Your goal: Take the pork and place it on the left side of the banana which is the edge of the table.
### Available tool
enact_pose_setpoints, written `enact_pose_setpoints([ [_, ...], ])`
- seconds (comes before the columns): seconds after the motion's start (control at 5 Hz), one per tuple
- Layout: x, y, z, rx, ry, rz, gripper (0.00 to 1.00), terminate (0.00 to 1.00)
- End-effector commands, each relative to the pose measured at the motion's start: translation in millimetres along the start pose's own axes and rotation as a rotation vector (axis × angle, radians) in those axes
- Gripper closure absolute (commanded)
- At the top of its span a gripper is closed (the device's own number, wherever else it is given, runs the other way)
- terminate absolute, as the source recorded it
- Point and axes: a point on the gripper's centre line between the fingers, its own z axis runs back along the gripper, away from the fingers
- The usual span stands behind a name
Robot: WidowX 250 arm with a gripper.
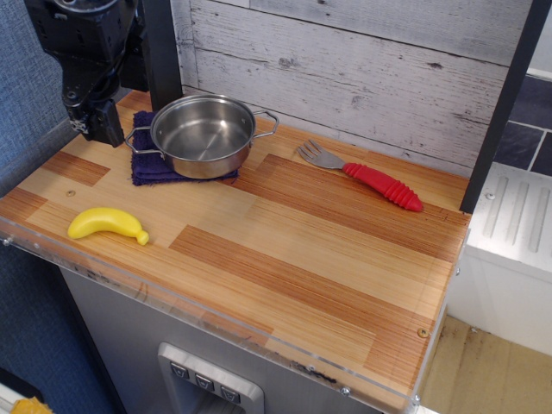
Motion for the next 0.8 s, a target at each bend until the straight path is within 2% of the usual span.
enact_pose_setpoints([
  [0.0,0.0,0.0,0.0,0.0,0.0,0.0,0.0,0.0],
  [0.6,-63.9,-51.1,9.6,-0.134,0.061,-0.207,0.0,0.0],
])
